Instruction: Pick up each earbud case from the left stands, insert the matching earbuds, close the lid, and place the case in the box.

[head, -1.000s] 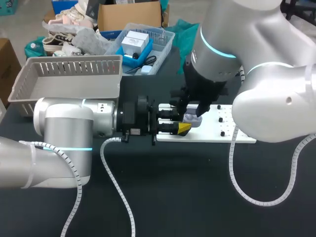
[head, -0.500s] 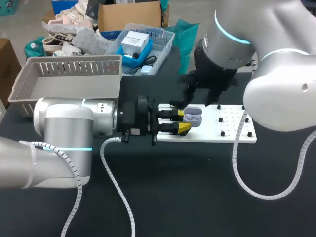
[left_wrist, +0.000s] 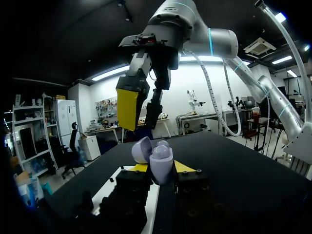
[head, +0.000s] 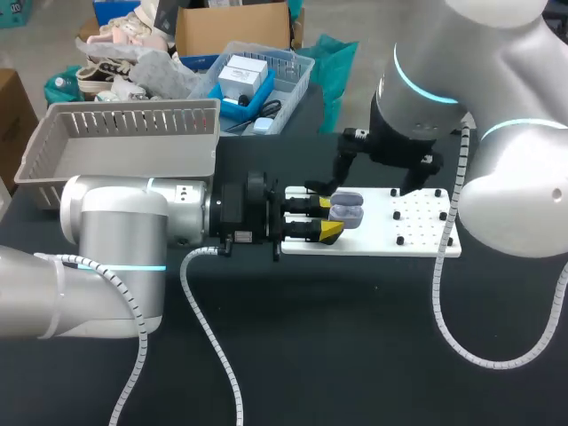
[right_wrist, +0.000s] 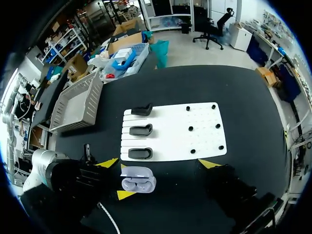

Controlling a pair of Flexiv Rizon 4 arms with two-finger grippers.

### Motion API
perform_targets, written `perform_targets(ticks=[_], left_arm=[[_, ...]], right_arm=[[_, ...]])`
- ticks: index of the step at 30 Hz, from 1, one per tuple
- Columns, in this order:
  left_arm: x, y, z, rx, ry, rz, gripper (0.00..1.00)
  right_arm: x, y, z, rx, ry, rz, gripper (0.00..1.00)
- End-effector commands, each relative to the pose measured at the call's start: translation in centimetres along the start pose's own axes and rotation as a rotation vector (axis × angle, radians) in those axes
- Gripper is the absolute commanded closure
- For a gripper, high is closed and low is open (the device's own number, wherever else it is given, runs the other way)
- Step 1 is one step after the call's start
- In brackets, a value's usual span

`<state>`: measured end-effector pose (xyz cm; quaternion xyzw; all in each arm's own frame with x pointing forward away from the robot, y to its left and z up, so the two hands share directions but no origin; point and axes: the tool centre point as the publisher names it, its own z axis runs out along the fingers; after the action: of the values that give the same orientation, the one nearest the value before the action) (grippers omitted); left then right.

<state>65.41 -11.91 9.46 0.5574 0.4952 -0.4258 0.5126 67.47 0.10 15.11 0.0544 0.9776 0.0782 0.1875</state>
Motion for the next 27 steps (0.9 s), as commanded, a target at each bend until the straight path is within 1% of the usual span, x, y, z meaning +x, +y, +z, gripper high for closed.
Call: perform_targets(ticks=[1,8,13,18,27], left_arm=[[0.0,0.0,0.1,-0.002,0.0,0.001,1.0],[0.0,0.0,0.1,-0.002,0.0,0.001,1.0],[0.0,0.0,0.1,-0.002,0.0,0.001,1.0],[0.0,0.0,0.1,-0.002,0.0,0.001,1.0],[0.0,0.0,0.1,-0.002,0.0,0.001,1.0]], right_arm=[[-0.1,-0.3,0.5,0.009,-0.012,0.013,0.0],[-0.9,-0.9,1.5,0.026,-0.009,0.046,0.0],[-1.1,-1.2,2.3,0.048,0.014,0.055,0.0],[-0.7,-1.3,2.7,0.053,0.036,0.052,0.0],[0.5,-2.0,1.4,0.067,0.061,0.044,0.0]])
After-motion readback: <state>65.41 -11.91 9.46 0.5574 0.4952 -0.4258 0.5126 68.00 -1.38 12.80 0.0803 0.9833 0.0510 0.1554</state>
